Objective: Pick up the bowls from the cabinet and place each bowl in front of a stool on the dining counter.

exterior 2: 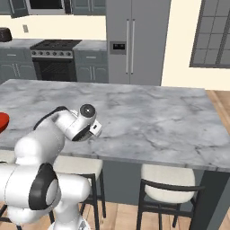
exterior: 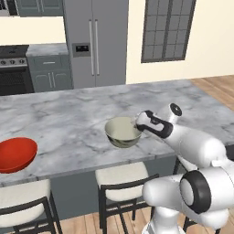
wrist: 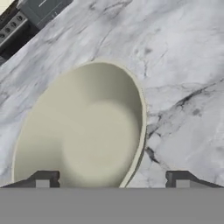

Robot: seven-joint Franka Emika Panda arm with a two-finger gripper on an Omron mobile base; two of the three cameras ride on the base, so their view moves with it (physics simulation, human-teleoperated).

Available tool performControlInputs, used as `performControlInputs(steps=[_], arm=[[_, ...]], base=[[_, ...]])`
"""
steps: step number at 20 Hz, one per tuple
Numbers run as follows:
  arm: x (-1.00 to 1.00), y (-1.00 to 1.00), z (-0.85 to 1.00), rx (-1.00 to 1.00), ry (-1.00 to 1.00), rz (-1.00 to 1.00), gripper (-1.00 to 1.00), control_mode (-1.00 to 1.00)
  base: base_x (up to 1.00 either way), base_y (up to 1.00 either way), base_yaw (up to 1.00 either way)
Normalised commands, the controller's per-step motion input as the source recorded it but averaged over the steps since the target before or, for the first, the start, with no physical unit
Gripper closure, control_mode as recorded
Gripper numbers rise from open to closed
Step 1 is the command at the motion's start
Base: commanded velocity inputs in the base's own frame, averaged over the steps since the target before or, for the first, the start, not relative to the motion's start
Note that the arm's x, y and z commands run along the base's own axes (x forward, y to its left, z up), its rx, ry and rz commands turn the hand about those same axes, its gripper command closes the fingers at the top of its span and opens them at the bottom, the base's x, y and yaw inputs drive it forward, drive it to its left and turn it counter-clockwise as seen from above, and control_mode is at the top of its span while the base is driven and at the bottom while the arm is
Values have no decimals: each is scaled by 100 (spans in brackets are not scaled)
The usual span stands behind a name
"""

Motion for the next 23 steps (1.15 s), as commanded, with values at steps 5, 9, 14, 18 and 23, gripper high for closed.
performControlInputs(steps=[5, 9, 14, 18, 23], arm=[[-59, -33, 87, 0, -7, 0, -100, -100], [-59, -33, 100, 0, -13, 8, -100, -100], [-87, -33, 96, 0, -11, 7, -100, -100], [-96, -31, 90, 0, -9, 1, -100, -100], [-84, -18, 97, 0, -3, 2, -100, -100]], base=[[0, 0, 0], [0, 0, 0], [0, 0, 0], [0, 0, 0], [0, 0, 0]])
